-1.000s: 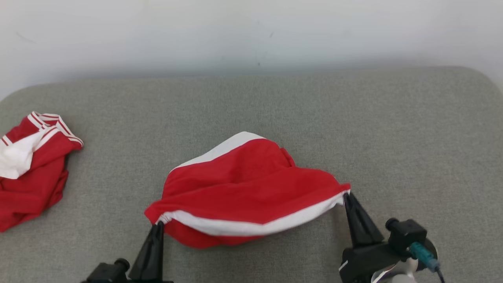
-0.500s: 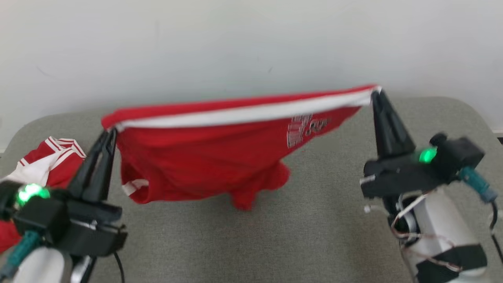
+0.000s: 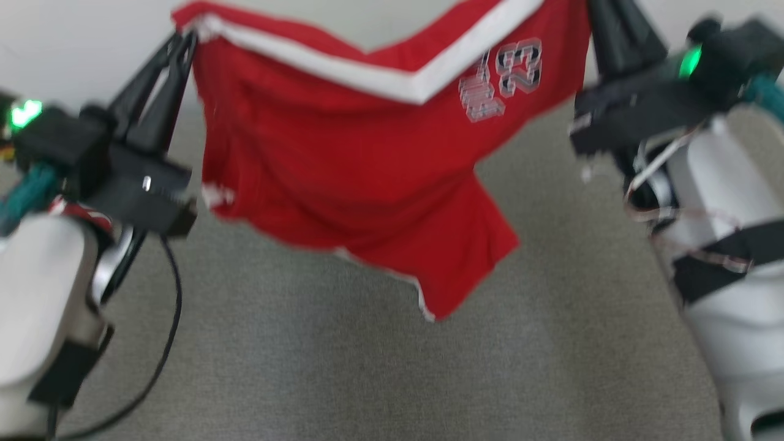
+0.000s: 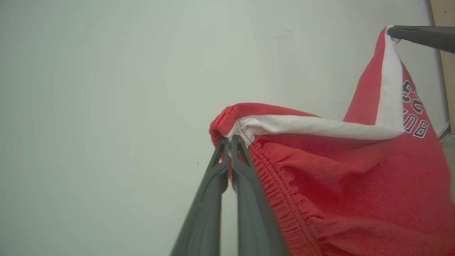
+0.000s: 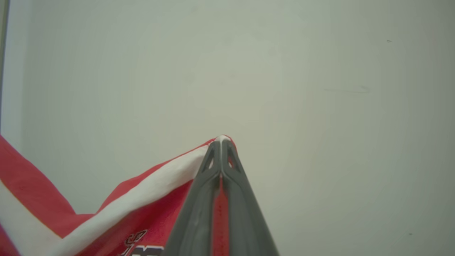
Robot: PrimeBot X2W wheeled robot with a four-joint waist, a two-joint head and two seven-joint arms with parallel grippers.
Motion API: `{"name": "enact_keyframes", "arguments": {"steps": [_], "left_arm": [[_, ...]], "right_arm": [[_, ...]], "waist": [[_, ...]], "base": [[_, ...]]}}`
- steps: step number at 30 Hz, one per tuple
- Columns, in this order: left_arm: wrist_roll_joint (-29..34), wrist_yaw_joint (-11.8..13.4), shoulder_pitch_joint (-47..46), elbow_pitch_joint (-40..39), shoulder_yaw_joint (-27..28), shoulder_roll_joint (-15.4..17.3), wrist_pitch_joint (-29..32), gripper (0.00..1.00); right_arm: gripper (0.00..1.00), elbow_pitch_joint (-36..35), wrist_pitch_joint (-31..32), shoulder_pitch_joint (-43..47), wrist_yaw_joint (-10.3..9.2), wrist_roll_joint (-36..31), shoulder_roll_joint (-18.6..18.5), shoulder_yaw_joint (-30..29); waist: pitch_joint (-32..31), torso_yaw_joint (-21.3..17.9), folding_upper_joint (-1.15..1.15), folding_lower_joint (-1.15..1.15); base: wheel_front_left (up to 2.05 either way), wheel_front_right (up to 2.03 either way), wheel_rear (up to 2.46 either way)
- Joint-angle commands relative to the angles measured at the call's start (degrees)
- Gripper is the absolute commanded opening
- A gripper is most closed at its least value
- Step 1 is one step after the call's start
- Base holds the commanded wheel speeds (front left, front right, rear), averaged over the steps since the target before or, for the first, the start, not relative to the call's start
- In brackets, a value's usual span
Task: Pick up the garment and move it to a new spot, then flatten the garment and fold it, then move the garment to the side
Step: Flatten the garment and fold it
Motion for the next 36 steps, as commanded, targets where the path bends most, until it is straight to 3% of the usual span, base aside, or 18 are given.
{"name": "enact_keyframes", "arguments": {"steps": [1,7,12,18,24,31,36], "left_arm": [[0.35,0.13,-3.22,1.45,-0.64,-0.80,-0.34,0.00],[3.41,0.13,-21.38,12.26,-2.83,-3.83,-2.13,0.00],[6.22,0.32,-34.49,20.17,-3.00,-5.76,-4.43,0.00],[6.91,0.31,-40.11,25.37,-2.82,-7.47,-5.57,0.00],[5.38,0.22,-32.47,25.56,-0.94,-9.31,-5.72,0.00],[0.42,0.15,-12.80,22.90,1.22,-13.09,-5.75,0.00],[-2.02,0.13,0.75,22.10,1.80,-14.50,-5.75,0.00]], "right_arm": [[0.00,1.54,-0.41,-2.71,-0.15,-0.40,-0.38,0.12],[0.00,10.00,-1.84,-19.87,-0.15,-4.91,-1.90,-0.15],[0.00,16.48,-2.47,-31.46,-0.15,-8.63,-2.47,-6.75],[0.00,17.03,-2.40,-35.15,-0.15,-11.53,-1.76,-11.34],[0.00,13.74,-2.43,-26.54,-0.15,-8.94,-0.75,-8.89],[0.00,4.83,-2.42,-4.37,-0.15,-0.75,-3.04,-3.82],[0.00,1.51,-2.44,10.26,-0.15,3.57,-3.14,-4.25]], "waist": [[10.17,-0.79,0.00,-0.01],[19.72,-1.43,0.00,-0.01],[22.88,-2.16,0.00,-0.01],[24.40,-2.75,0.00,-0.01],[25.47,-3.51,0.00,-0.01],[22.23,-3.29,0.00,-0.01],[17.31,-3.42,0.00,-0.01]], "base": [[0.00,0.00,0.00],[0.00,0.00,0.00],[0.00,0.00,0.00],[0.00,0.00,0.00],[0.00,0.00,0.00],[0.00,0.00,0.00],[0.00,0.00,0.00]]}}
